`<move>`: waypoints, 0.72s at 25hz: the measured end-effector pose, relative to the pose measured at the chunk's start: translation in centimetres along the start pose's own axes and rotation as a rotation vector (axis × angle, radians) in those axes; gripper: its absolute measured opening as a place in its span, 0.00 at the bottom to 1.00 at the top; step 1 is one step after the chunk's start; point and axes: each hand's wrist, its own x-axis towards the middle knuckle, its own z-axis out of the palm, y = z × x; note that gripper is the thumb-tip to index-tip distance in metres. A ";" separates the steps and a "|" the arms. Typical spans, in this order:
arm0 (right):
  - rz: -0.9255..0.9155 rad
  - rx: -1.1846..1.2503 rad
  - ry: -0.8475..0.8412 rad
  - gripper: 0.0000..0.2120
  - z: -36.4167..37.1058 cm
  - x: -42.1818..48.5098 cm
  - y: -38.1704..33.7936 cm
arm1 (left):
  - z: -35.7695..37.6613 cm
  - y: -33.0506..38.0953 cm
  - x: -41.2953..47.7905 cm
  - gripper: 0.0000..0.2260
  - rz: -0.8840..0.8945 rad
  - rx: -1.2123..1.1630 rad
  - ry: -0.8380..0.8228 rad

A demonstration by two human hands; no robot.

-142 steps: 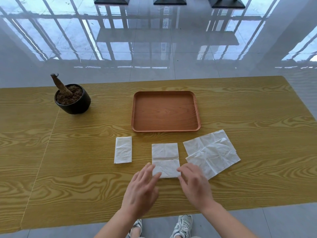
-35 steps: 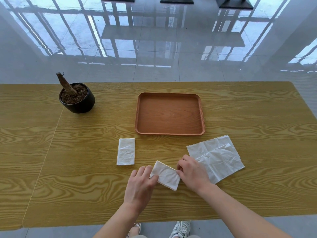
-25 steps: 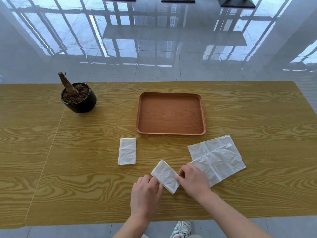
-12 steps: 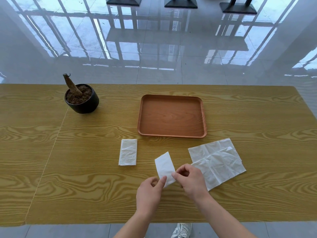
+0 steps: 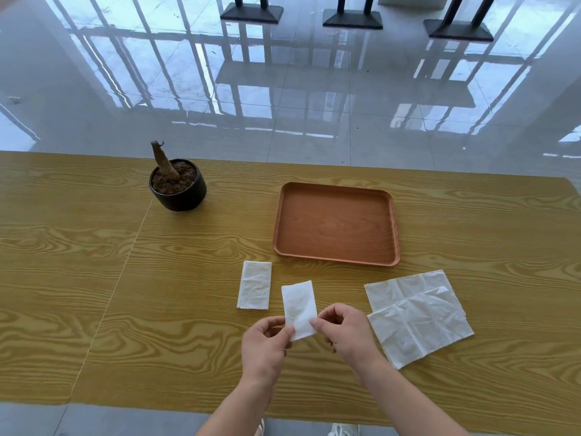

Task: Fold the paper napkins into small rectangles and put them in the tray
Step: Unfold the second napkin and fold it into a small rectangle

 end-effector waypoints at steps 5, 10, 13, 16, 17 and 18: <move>0.001 -0.032 0.004 0.08 3.2 1.3 -1.3 | -2.5 1.5 2.0 0.05 0.120 0.055 0.055; 0.004 -0.048 0.053 0.08 6.9 3.5 -3.0 | -4.5 3.3 4.9 0.04 0.218 0.211 0.130; 0.034 -0.055 0.091 0.08 8.8 4.7 -3.6 | -5.3 4.2 6.7 0.05 0.235 0.295 0.188; 0.073 -0.110 0.113 0.09 9.8 5.5 -3.9 | -5.6 4.9 8.0 0.03 0.251 0.385 0.203; 0.088 -0.136 0.119 0.09 10.0 5.7 -3.9 | -5.7 4.9 8.3 0.02 0.252 0.413 0.202; 0.102 -0.162 0.123 0.09 10.1 5.8 -3.8 | -5.7 4.8 8.5 0.02 0.251 0.437 0.201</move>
